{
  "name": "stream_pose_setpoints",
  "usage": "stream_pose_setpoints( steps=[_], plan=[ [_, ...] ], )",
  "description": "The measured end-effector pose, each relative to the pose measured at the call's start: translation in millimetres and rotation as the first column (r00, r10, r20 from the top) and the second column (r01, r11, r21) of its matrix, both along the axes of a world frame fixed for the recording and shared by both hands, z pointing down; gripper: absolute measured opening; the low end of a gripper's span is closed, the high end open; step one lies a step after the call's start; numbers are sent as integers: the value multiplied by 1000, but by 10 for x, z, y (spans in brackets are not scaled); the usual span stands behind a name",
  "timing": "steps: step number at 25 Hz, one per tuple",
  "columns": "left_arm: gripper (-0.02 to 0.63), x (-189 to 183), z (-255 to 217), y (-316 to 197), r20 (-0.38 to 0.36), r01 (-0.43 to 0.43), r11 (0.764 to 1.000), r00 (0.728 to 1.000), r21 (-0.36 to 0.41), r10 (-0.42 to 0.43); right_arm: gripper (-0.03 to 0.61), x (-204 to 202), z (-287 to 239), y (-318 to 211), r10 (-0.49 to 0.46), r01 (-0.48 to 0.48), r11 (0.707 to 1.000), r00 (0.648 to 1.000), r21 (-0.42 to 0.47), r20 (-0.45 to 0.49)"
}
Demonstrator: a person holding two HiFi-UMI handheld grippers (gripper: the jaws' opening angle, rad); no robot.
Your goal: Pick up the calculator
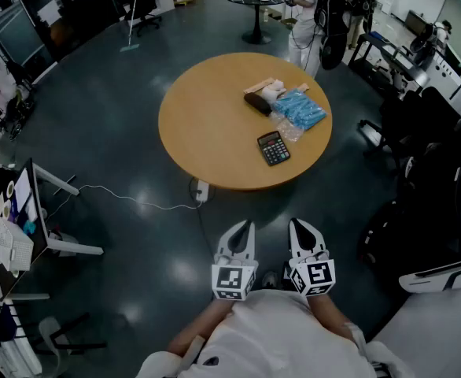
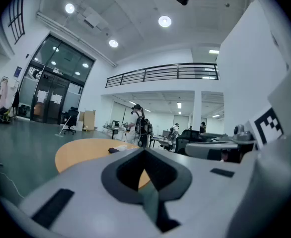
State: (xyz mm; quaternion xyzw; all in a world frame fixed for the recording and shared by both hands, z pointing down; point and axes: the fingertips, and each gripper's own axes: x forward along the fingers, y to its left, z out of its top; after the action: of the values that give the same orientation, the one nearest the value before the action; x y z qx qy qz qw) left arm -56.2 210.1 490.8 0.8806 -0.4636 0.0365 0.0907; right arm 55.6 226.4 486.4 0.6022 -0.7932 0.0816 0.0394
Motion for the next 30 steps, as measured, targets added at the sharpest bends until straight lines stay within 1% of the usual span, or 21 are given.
stream_pose_setpoints(
  steps=[8,13,16,20,22,26,28,30],
  plan=[
    [6,30,40,44,-2,8,1000,1000,-10,-8,15,24,33,41,-12,12,1000,1000,-6,-1],
    [6,39,126,37,9,18,1000,1000,-24,-18,15,59,-9,52,-17,17,1000,1000,18,11],
    [6,37,158,25,8,32,999,999,-36,-31,15,113,-29,58,-15,14,1000,1000,28,17],
    [6,68,206,-28,-2,66,997,998,-49,-67,15,220,32,32,-32,32,999,999,15,22],
    [6,121,280,-84,0,77,995,997,-66,-77,15,291,77,-26,-48,48,999,998,8,26],
    [6,257,497,-226,38,85,992,996,-91,-82,15,452,201,-214,-80,80,997,997,-12,10],
    [6,252,534,-357,46,92,992,995,-90,-88,15,495,226,-365,-92,92,996,996,-16,13],
    [6,223,584,-549,47,80,992,996,-101,-76,15,493,247,-539,-96,97,995,995,-16,18]
  ],
)
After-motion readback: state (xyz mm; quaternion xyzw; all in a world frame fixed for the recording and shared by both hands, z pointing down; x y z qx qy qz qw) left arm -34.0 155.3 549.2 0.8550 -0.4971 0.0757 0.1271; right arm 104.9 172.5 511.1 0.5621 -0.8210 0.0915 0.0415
